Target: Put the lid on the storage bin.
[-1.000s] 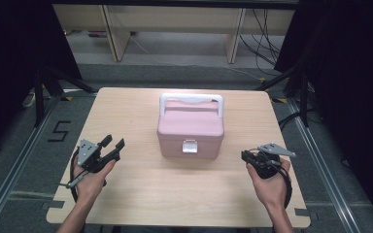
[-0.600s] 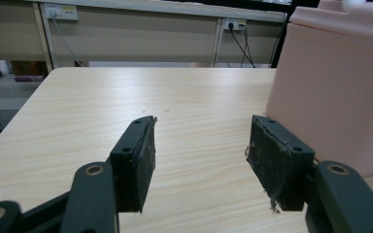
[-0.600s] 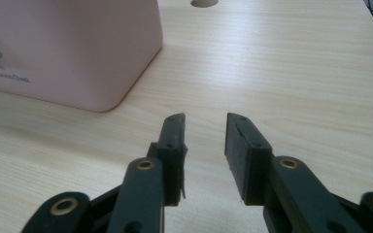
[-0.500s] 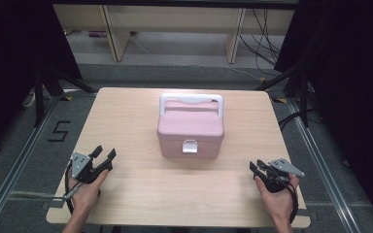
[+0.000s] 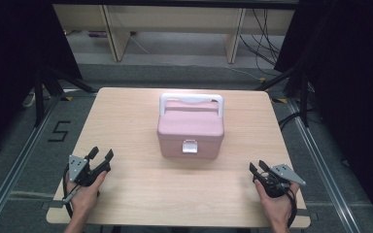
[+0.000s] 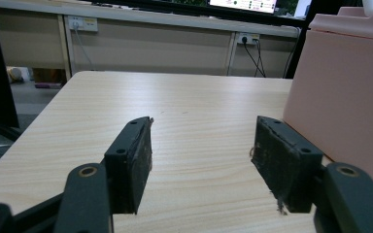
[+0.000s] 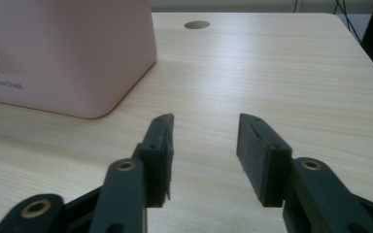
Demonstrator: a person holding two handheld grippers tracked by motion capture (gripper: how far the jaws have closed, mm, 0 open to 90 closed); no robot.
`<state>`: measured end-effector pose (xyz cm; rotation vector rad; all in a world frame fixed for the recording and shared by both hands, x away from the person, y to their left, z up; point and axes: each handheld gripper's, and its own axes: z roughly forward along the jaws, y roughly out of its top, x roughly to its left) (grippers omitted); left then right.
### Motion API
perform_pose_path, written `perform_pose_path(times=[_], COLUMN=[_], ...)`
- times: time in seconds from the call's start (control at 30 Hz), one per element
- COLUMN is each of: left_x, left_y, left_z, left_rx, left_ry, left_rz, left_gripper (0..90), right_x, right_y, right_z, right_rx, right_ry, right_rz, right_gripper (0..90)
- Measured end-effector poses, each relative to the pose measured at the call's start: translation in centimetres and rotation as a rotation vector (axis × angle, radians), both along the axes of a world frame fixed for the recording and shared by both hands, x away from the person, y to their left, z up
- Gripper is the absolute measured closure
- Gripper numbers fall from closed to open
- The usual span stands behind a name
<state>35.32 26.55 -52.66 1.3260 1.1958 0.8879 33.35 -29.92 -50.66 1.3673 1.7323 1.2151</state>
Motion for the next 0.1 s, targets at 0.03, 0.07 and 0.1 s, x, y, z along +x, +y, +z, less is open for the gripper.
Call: perform_pose_path(times=[0.03,0.07,0.1], left_x=[-0.06,-0.03,-0.02], left_y=[-0.10,-0.23,-0.24], left_z=[0.02,0.02,0.02], left_rx=[0.005,0.003,0.016], left_ry=[0.003,-0.004,-0.009], left_rz=[0.004,0.004,-0.002], left_gripper=[37.5,37.1,36.9], right_x=[-0.06,-0.05,-0.01], right_y=[0.08,0.13,0.25], right_z=[0.00,-0.05,-0.13], right_rx=[0.013,0.015,0.011], right_ry=[0.011,0.008,0.001], right_rz=[0.006,0.009,-0.007], right_gripper=[55.4,54.4,53.7])
